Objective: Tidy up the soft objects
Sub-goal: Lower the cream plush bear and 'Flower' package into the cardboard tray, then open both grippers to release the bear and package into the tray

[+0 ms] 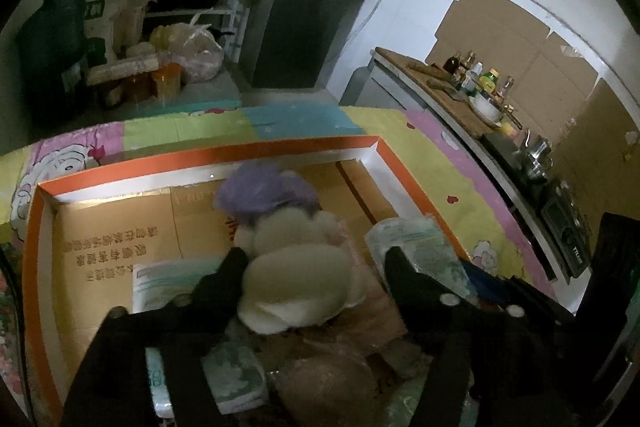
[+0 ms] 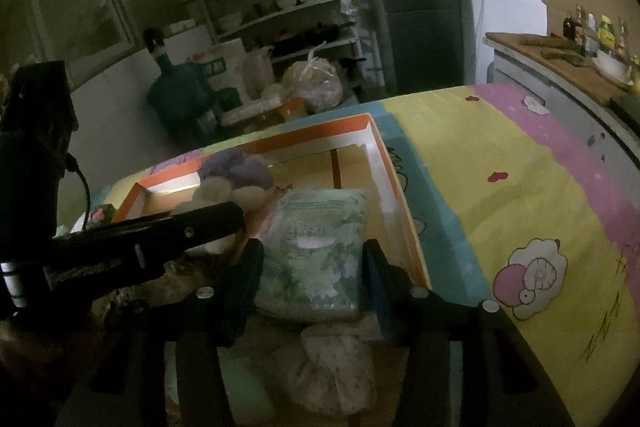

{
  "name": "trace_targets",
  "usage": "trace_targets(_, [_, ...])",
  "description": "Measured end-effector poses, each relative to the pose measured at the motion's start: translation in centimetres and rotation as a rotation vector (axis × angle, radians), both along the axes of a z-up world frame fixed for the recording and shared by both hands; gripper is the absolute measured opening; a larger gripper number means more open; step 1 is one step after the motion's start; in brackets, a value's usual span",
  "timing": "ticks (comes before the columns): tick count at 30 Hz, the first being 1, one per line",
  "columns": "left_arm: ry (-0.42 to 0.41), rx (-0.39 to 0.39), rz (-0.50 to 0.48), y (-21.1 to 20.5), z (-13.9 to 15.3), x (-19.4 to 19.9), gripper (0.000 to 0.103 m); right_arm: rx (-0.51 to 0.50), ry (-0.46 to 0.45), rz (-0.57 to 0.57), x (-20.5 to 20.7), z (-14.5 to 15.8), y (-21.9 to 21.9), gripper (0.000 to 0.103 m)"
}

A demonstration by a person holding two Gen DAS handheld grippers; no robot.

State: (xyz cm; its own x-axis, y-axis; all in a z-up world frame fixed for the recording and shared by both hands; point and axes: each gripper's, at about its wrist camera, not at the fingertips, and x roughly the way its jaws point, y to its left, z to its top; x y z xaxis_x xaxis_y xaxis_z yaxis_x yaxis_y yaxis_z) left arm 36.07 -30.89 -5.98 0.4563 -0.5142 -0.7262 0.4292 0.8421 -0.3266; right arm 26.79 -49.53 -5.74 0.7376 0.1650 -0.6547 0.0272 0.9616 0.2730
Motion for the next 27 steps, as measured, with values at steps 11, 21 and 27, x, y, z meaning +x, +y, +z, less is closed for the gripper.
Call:
trace_targets(11, [-0.06, 0.013, 0.022, 1.3, 2.0, -1.6, 0.075, 0.021, -0.031, -0.019, -1.4, 1.0, -0.3, 0.061])
trace_targets(21, [-0.121, 0.014, 0.039, 2.7, 3.8, -3.7, 0.082, 0.011, -0.059, -0.023, -3.3, 2.2, 0.4, 0.064])
trace_targets(27, [-0.154, 0.016, 0.055, 4.0, 4.8, -5.2, 0.082, 0.005, -0.077, -0.02, -4.5, 3.0, 1.4, 0.065])
